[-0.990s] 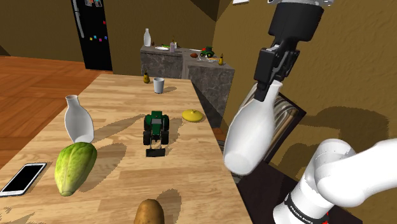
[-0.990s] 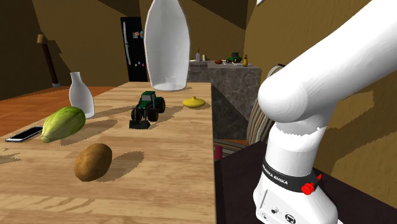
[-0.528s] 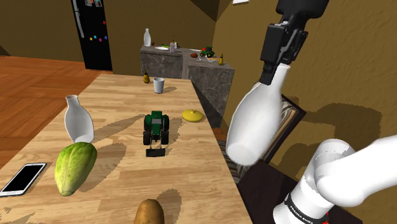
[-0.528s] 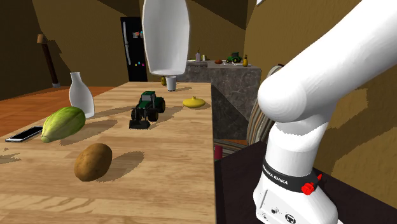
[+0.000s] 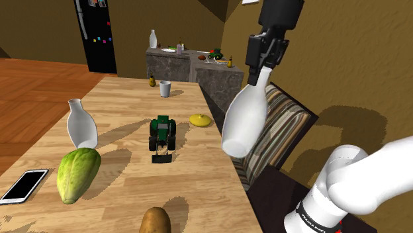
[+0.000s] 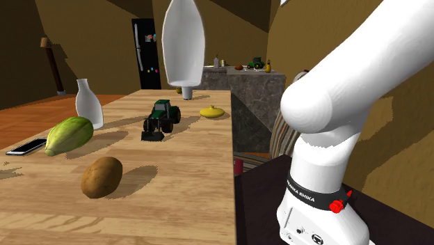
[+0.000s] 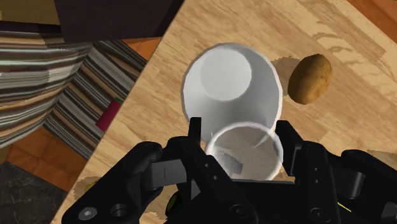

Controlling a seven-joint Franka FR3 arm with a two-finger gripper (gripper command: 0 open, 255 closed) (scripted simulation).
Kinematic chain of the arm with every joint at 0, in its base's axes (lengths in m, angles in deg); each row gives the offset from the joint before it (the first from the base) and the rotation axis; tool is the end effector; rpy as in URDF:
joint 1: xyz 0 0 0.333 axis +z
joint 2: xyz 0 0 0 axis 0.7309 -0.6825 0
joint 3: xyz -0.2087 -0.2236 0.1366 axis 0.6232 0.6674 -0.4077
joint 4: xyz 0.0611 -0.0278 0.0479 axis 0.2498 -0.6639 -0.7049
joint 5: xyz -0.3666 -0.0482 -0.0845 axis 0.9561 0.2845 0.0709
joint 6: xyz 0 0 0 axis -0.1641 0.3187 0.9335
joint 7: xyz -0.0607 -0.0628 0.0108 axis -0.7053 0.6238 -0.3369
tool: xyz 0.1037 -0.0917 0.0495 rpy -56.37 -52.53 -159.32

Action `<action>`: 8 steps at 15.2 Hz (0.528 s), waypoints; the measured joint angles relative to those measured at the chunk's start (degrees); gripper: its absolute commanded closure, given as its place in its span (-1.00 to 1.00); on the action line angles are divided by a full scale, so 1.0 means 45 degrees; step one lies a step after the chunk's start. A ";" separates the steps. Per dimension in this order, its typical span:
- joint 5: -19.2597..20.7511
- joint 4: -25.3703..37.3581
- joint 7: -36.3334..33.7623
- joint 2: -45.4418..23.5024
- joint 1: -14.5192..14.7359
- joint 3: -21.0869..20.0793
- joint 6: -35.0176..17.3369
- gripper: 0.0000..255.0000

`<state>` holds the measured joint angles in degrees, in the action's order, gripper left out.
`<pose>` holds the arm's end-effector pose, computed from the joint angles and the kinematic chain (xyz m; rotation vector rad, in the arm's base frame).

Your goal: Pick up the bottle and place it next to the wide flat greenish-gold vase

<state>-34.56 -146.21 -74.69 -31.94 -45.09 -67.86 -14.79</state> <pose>0.2678 0.1734 0.6953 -3.1329 0.1455 -0.0128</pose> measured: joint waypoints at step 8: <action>0.0888 -0.0117 0.1469 -0.1929 -0.0590 0.0755 -0.1863 1.00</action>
<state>-30.56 -146.73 -68.07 -40.62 -47.74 -64.46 -23.17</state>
